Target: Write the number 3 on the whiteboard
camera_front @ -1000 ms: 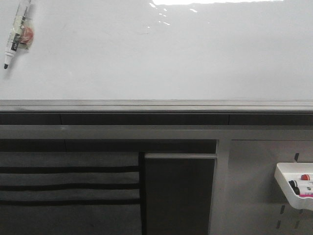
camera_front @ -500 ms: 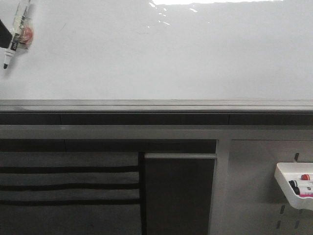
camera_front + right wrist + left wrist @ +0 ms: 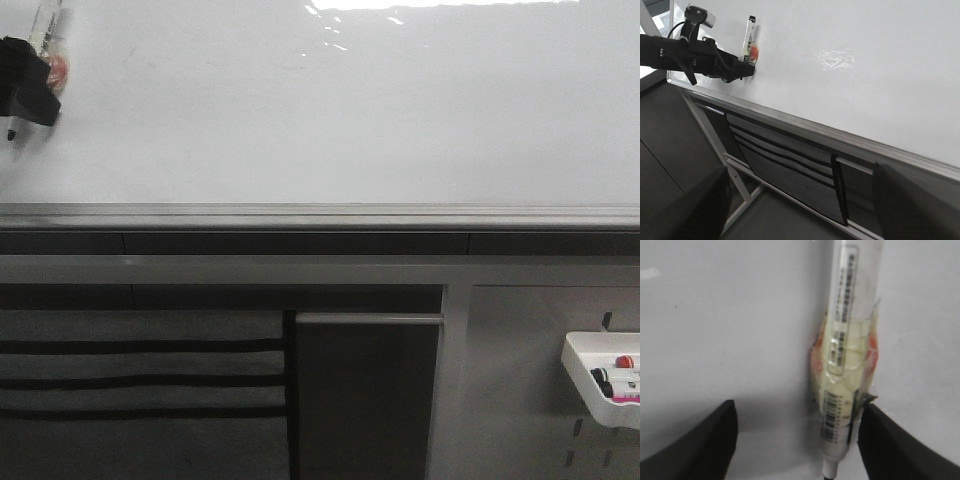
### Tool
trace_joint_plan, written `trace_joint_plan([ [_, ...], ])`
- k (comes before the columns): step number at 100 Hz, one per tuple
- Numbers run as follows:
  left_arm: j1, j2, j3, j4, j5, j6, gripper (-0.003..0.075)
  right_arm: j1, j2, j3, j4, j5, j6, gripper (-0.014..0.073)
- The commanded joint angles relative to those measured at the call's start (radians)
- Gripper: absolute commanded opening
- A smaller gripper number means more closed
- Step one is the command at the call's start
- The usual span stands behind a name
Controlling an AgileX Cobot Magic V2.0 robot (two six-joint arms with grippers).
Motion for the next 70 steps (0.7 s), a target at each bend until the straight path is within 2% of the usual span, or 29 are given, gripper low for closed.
trace_joint_plan([
  [1,-0.012,-0.019,-0.034,-0.001,-0.094,0.000,0.0365,-0.004,0.018,-0.032,0.047,-0.051,-0.011,0.0519],
  [18,-0.039,-0.015,-0.034,0.006,-0.128,0.000,0.0200,-0.004,0.018,-0.032,0.045,-0.051,-0.011,0.0519],
  [34,-0.039,-0.015,-0.034,0.016,-0.128,0.000,0.0096,-0.004,0.018,-0.032,0.044,-0.053,-0.011,0.0519],
  [58,-0.039,-0.048,-0.034,0.026,-0.035,0.000,-0.0020,-0.004,0.111,-0.068,0.034,-0.009,0.030,0.0519],
  [70,-0.039,-0.104,-0.048,0.051,0.103,0.000,-0.0018,-0.004,0.249,-0.146,-0.014,0.072,0.063,0.0510],
])
